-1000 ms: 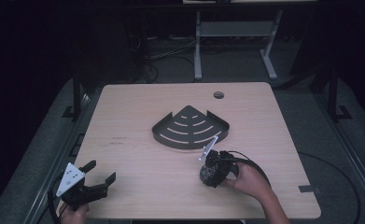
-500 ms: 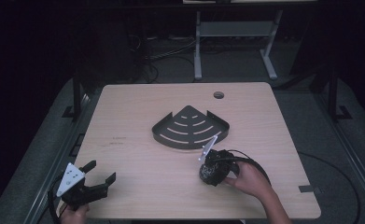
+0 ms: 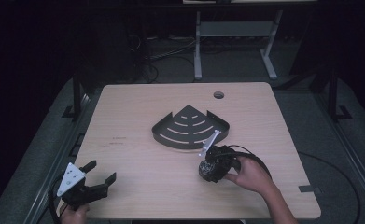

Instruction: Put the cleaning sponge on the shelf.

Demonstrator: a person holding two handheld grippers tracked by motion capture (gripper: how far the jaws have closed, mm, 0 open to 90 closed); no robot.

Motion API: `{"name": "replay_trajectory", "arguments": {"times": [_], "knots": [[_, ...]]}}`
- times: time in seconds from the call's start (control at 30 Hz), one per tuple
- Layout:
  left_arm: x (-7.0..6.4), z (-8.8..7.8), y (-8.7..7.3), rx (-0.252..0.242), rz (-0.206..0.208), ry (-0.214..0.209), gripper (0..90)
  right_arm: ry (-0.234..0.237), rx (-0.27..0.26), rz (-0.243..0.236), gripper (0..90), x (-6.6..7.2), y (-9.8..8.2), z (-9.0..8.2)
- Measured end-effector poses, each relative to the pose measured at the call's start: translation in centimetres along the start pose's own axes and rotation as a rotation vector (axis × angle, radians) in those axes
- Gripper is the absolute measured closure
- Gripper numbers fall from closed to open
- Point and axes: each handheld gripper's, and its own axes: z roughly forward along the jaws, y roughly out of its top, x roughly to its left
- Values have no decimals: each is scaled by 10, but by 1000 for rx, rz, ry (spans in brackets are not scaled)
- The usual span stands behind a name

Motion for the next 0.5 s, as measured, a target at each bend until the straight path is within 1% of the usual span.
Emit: {"name": "replay_trajectory", "arguments": {"times": [0.13, 0.17, 0.3, 0.37, 0.4, 0.5], "knots": [[-1, 1, 1, -3, 1, -1, 134, -2, 5, 1, 338, -2, 1, -3], [-1, 1, 0, -2, 0, -3, 134, 2, -3, 1, 337, -3, 2, -4], [-1, 0, 0, -1, 1, 3, 134, 4, -2, -4, 337, -5, 5, -5], [0, 0, 0, -4, 1, -1, 134, 4, -6, -6, 337, -6, 6, -6], [0, 0, 0, -3, 1, -1, 134, 15, -20, -3, 337, -7, 7, -8], [0, 0, 0, -1, 0, 3, 134, 19, -16, -1, 336, -9, 8, -11]]}}
